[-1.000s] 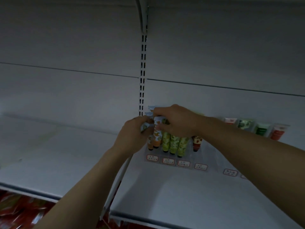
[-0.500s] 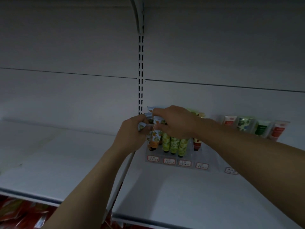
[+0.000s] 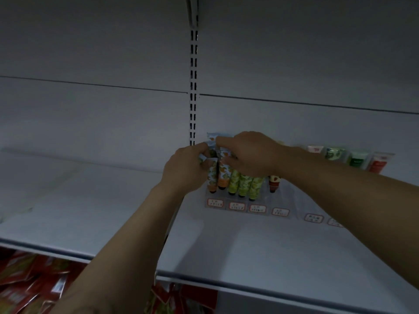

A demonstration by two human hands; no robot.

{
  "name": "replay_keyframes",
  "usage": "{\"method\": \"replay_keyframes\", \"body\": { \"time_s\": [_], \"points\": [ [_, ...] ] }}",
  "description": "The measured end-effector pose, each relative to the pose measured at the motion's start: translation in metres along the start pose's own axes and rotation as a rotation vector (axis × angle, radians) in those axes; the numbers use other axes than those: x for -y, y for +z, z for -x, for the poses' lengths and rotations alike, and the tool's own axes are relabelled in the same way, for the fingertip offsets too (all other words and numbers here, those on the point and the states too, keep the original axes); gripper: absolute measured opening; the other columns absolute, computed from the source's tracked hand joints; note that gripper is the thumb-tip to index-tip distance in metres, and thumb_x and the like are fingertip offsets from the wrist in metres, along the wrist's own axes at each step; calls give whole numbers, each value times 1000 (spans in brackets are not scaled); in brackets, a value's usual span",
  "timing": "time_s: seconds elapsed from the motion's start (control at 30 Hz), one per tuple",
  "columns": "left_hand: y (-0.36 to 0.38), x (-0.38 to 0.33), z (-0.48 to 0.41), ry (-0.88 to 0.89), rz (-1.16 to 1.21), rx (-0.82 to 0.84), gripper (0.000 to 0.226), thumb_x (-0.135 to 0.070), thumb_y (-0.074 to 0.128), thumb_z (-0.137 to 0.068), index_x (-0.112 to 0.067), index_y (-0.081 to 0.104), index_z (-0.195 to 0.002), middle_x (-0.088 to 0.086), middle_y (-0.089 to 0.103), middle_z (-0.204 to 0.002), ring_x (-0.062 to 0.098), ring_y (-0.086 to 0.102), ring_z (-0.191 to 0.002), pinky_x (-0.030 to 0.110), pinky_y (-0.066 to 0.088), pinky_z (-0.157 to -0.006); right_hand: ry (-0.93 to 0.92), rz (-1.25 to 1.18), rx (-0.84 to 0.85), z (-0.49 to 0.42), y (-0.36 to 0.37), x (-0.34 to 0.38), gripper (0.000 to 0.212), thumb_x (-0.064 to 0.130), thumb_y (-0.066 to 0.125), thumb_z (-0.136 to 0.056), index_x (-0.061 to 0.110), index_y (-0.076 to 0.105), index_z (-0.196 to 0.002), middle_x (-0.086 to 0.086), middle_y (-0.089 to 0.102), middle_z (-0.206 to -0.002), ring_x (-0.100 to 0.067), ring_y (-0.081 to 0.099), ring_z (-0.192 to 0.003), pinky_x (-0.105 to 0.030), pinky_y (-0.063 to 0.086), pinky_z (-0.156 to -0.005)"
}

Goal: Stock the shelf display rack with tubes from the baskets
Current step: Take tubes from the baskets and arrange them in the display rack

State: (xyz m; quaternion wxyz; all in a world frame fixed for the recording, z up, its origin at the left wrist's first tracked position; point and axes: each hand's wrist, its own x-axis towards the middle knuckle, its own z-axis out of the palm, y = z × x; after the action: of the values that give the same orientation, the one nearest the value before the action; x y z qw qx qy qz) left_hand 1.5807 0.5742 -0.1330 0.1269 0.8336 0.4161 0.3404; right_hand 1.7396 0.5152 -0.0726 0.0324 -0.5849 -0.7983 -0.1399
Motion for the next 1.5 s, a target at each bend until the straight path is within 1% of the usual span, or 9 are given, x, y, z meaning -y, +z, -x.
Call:
{"method": "replay_keyframes", "body": {
  "time_s": [0.23,0.37,0.43,0.67,0.87,1.17,1.27,1.37,1.5],
  "points": [
    [-5,0,1,-3,16,60,14,-28,59,-92,-27,48,-83,5,61,-92,30,57,-91,36,47,-69,27,170,-60,-2,2,9,27,27,44,-99,15,50,-122,-12,60,-99,-21,40,-73,-28,26,-62],
    [-7,0,0,-1,12,54,4,-26,58,-93,-23,57,-91,12,64,-102,32,57,-96,40,50,-74,-10,263,-84,-12,-2,20,28,29,63,-89,18,61,-115,-11,63,-114,-23,57,-93,-28,27,-62],
    [-7,1,-1,-1,17,51,4,-26,58,-93,-22,58,-92,12,64,-101,32,57,-95,40,50,-74,-25,317,-179,-14,-3,23,34,33,79,-75,16,69,-102,-10,69,-106,-19,62,-89,-28,26,-55],
    [-2,9,-1,-14,116,48,31,-25,63,-89,-31,43,-67,3,60,-81,26,58,-77,35,49,-67,128,76,81,-27,2,14,33,32,73,-80,16,47,-67,-1,45,-67,-23,51,-74,-27,37,-60],
    [-2,8,0,-23,133,29,33,-28,64,-89,-34,42,-65,2,60,-87,26,58,-85,38,51,-73,147,129,194,-40,-2,14,51,37,80,-72,18,35,-62,0,41,-67,-14,41,-60,-24,27,-48],
    [-3,9,-6,-14,110,36,35,-23,64,-88,-34,42,-64,-1,55,-83,21,56,-81,29,43,-68,165,182,168,-43,10,16,33,26,80,-73,11,51,-80,0,39,-67,-17,46,-68,-22,28,-47],
    [0,10,-2,-25,111,40,33,-26,65,-88,-32,43,-65,1,60,-85,22,58,-81,29,46,-68,156,250,127,-38,22,23,21,22,74,-79,11,56,-78,-2,53,-75,-20,54,-74,-24,36,-61],
    [-1,5,8,-57,160,35,16,-28,64,-89,-26,52,-79,4,63,-96,22,59,-86,27,42,-67,117,273,70,-30,23,24,18,24,61,-88,15,64,-103,-3,63,-110,-22,55,-107,-31,33,-88],
    [-22,-3,15,-167,339,-8,17,-20,47,-98,-21,50,-115,3,45,-112,11,49,-72,21,36,-57,114,243,93,-24,13,23,25,31,66,-85,16,67,-105,-3,66,-101,-22,60,-93,-28,29,-74]
  ]
}}
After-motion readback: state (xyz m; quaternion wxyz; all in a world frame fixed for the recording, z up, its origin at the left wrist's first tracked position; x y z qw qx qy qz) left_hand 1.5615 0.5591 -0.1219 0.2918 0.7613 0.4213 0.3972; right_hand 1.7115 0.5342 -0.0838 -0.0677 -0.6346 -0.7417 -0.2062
